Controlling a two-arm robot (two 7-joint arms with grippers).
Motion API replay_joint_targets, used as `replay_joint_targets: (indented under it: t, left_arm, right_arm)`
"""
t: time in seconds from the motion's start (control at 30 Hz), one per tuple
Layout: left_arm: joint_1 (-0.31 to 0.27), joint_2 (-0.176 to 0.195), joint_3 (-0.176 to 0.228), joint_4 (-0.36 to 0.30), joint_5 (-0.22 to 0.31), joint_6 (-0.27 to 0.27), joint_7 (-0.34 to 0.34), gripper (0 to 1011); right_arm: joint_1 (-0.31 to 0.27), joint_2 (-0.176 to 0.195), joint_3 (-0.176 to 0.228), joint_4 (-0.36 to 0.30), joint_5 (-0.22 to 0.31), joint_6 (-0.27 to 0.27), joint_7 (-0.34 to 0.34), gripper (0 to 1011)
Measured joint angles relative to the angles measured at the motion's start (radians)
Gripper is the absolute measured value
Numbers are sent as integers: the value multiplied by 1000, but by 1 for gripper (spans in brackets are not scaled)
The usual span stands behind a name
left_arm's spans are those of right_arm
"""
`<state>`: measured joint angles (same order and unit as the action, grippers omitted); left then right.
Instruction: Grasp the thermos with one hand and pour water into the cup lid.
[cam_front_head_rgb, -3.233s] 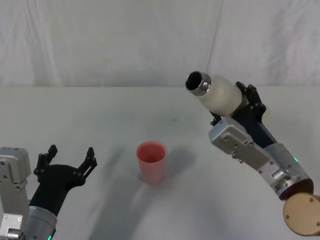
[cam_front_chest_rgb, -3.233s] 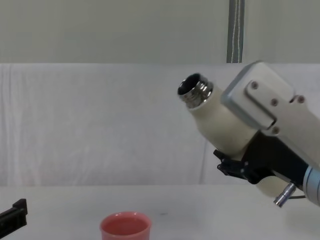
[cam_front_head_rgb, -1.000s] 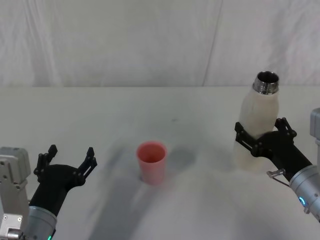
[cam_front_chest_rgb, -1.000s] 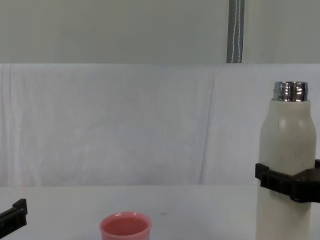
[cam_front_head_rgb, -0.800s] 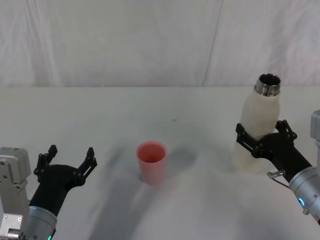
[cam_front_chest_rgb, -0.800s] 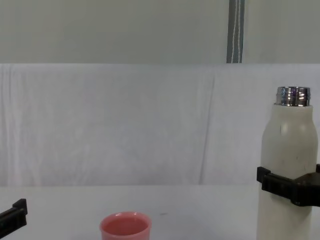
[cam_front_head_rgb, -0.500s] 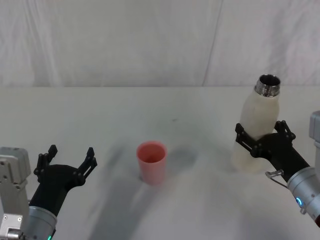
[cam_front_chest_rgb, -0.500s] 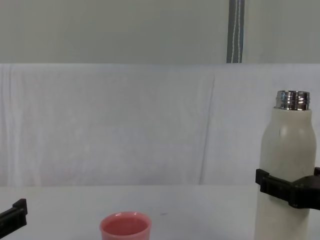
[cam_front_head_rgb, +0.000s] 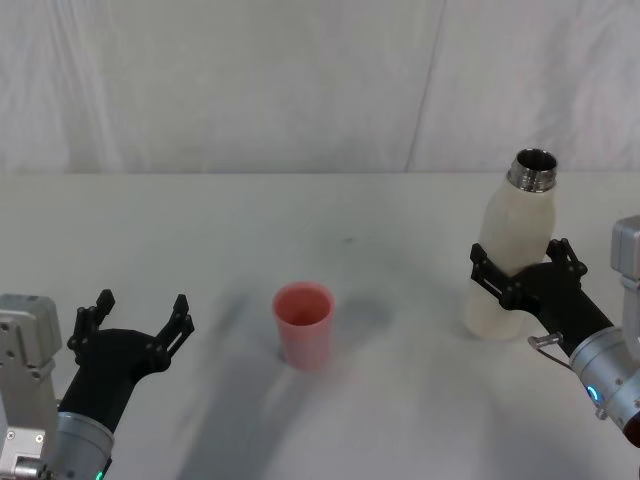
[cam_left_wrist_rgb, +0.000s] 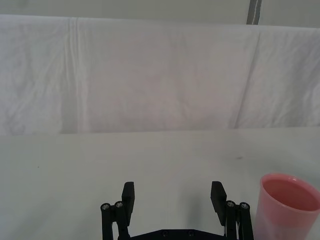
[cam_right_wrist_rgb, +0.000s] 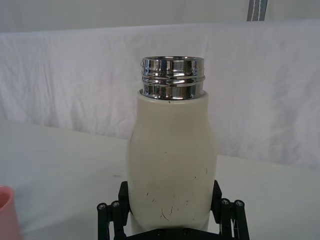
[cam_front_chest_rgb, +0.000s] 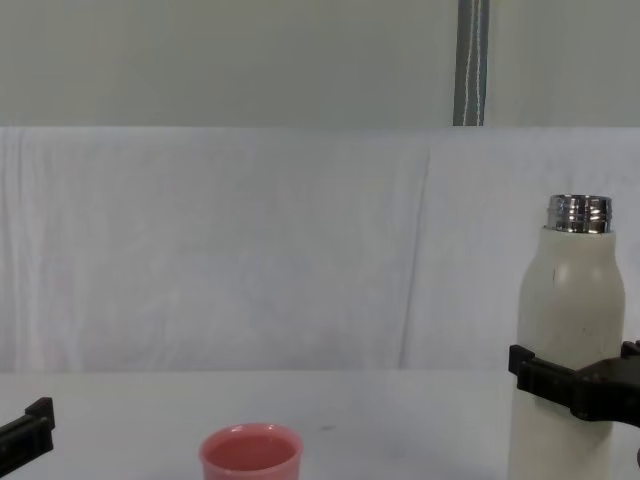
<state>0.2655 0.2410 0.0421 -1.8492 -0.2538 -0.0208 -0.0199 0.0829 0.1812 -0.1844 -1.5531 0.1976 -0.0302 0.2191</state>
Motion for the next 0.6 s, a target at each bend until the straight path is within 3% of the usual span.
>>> replay_joint_targets:
  t: [0.6]
  left_arm:
    - [0, 0, 0, 0, 0, 0, 0, 1001]
  right_arm:
    - [43, -16, -4, 73, 19, -27, 4, 951]
